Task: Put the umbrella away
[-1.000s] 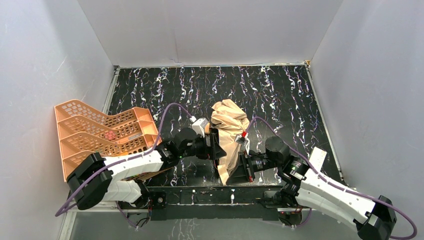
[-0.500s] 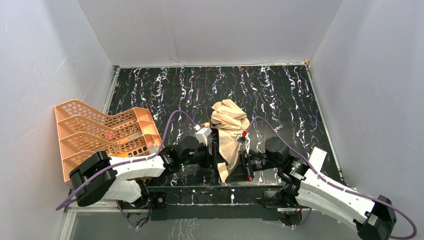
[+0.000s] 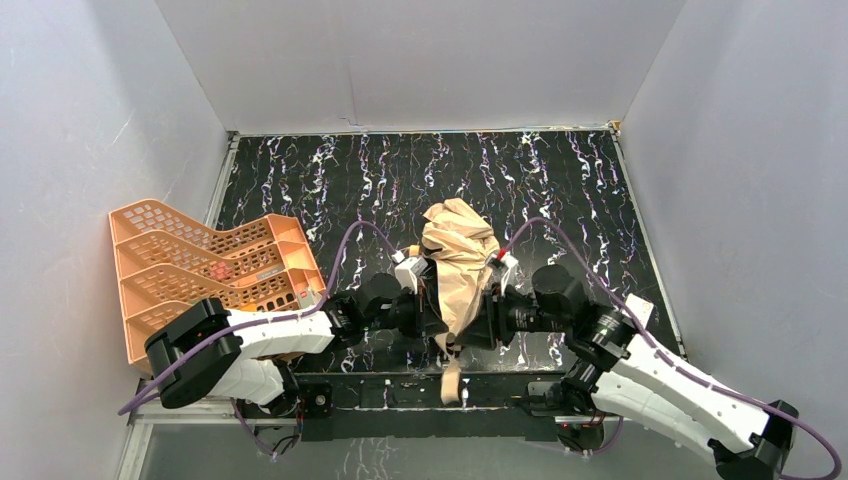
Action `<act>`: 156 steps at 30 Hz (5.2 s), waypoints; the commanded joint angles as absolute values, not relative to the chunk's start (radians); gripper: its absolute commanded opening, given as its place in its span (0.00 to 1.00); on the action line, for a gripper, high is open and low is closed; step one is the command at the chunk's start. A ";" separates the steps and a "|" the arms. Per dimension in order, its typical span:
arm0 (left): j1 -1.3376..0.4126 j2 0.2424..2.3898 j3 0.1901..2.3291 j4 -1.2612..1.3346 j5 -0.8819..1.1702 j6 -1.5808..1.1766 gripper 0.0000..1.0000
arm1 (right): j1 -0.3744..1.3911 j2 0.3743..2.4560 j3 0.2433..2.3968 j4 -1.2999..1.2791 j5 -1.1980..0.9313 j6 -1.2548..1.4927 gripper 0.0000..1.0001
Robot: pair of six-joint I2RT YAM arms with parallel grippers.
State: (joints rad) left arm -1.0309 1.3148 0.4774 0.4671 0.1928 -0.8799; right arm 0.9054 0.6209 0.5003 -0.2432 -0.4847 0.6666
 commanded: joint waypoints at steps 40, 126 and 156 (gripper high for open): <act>-1.192 1.303 0.463 0.334 0.054 -0.751 0.25 | 0.908 1.103 0.309 0.143 0.075 0.924 0.00; -0.557 1.553 0.900 0.493 0.699 -0.726 0.98 | 0.908 1.137 0.223 0.204 0.054 0.945 0.00; -0.594 1.589 1.081 0.633 0.746 -0.870 0.70 | 0.907 1.130 0.212 0.209 0.052 0.948 0.00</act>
State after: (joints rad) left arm -0.5980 1.6569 1.0096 0.6590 0.7406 -0.8917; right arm 0.9054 1.1233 0.2314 0.2535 0.0311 0.9653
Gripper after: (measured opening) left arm 0.708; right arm 0.011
